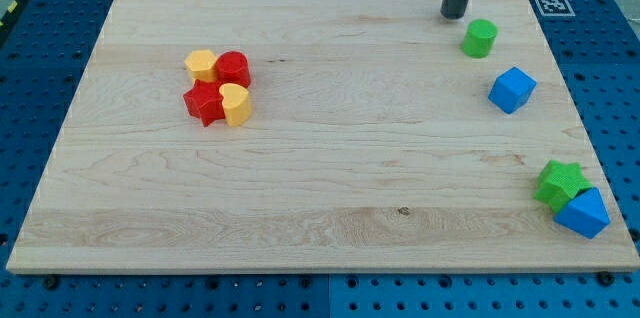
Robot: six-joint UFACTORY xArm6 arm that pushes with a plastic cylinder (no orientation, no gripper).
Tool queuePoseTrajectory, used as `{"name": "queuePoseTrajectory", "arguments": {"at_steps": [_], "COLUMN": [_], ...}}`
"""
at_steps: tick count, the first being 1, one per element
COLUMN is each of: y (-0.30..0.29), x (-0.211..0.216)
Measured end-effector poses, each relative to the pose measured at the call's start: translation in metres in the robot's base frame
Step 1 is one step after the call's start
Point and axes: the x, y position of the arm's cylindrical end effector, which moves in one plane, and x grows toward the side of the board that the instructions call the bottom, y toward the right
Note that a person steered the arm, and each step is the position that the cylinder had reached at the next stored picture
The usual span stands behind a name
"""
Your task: Drag the green circle at the top of the blue cube
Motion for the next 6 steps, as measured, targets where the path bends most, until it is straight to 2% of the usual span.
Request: {"name": "queuePoseTrajectory", "arguments": {"at_steps": [2, 4, 6], "y": [0.029, 0.079, 0.079], "x": [0.056, 0.071, 0.071]}}
